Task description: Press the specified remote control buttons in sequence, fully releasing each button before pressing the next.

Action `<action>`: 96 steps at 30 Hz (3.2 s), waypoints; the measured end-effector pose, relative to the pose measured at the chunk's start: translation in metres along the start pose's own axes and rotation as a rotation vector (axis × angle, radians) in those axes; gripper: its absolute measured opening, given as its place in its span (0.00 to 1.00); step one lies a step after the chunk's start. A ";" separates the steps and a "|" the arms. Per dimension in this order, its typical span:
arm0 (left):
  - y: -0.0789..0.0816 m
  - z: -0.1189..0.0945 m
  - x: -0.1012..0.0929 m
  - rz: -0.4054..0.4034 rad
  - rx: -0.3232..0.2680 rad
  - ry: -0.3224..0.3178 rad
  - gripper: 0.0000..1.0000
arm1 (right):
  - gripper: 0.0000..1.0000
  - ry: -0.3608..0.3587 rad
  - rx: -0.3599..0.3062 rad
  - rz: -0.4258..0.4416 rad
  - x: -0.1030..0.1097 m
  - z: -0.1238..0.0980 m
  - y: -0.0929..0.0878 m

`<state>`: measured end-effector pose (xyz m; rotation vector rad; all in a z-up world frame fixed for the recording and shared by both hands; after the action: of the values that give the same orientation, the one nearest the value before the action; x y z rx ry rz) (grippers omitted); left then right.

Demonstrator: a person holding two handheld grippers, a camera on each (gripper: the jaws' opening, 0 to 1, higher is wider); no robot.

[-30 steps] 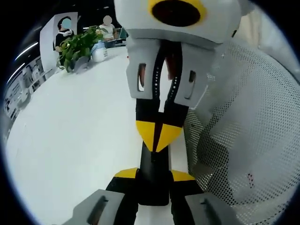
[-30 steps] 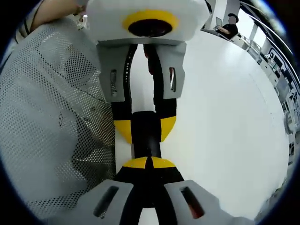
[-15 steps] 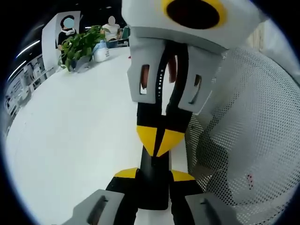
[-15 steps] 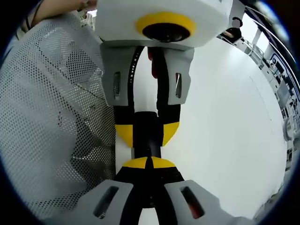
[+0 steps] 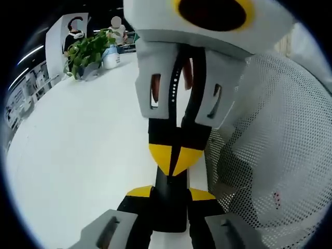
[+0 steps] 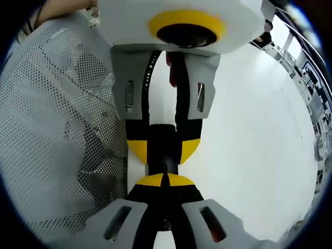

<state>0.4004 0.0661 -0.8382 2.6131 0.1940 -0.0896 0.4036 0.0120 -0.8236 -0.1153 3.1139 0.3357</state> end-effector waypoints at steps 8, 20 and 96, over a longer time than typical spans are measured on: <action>0.000 0.000 0.000 -0.006 -0.004 -0.004 0.25 | 0.00 -0.003 -0.003 0.036 0.000 -0.001 -0.002; 0.001 0.000 0.000 -0.018 -0.012 -0.006 0.25 | 0.00 -0.022 -0.072 0.081 0.002 -0.001 0.000; 0.001 -0.001 -0.001 -0.032 -0.023 -0.015 0.25 | 0.16 -0.016 -0.164 0.115 0.005 -0.003 -0.020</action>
<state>0.3997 0.0655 -0.8366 2.5862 0.2306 -0.1177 0.4003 -0.0086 -0.8249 0.0664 3.0794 0.5910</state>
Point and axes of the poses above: the point that each gripper's makers call its tool centre point, and the gripper's own axes: z roughly forward along the fingers, x roughly to its left, y roughly out of its top, the point moved 5 cm from there along -z, roughly backward along the fingers, and after that the axes turned 11 degrees about x, right-handed, at the moved point
